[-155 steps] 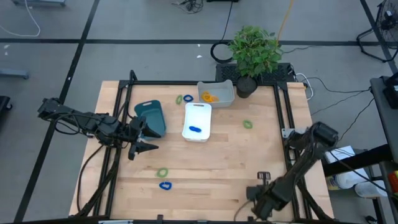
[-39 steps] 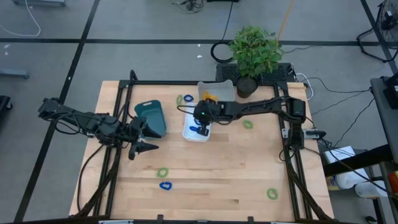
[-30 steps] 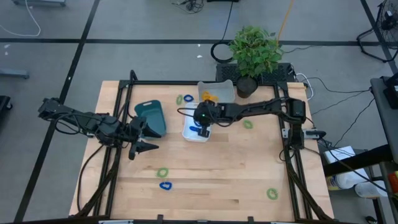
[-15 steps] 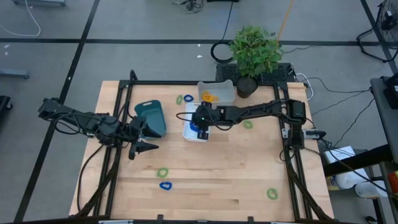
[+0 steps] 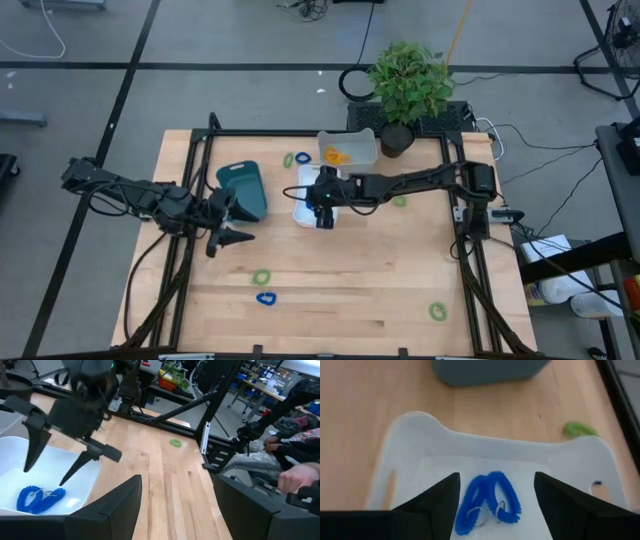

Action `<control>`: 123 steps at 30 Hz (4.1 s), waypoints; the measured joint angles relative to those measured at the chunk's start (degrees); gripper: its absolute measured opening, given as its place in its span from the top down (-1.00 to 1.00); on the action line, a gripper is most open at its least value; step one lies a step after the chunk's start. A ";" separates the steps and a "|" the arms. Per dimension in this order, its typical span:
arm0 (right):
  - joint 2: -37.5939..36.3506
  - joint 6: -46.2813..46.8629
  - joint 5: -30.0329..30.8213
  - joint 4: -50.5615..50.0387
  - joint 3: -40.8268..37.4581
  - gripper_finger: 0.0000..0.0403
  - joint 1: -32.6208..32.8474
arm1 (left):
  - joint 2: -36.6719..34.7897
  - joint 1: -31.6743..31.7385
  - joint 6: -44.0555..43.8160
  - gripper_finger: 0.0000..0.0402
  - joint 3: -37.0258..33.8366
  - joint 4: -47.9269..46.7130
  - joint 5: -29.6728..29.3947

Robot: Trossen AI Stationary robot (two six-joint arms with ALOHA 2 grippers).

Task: Sort spring keychains
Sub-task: Put the blue spring keychain into the white bin

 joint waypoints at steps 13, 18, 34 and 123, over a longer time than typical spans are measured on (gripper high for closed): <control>-5.38 1.92 0.35 0.92 0.02 -0.19 3.57 | 0.02 -0.07 2.04 -0.26 0.00 -0.33 6.83; -10.18 4.94 0.25 0.59 0.04 -0.19 5.76 | 1.01 -0.07 2.85 -0.26 0.00 -0.59 5.20; -19.85 11.80 0.21 -8.14 0.00 -0.19 14.19 | 10.51 -0.67 4.27 -0.26 5.08 -9.86 2.54; -55.27 8.99 -3.03 21.44 -35.34 -0.19 29.89 | 73.94 -16.81 -7.81 -0.26 40.03 -42.06 2.12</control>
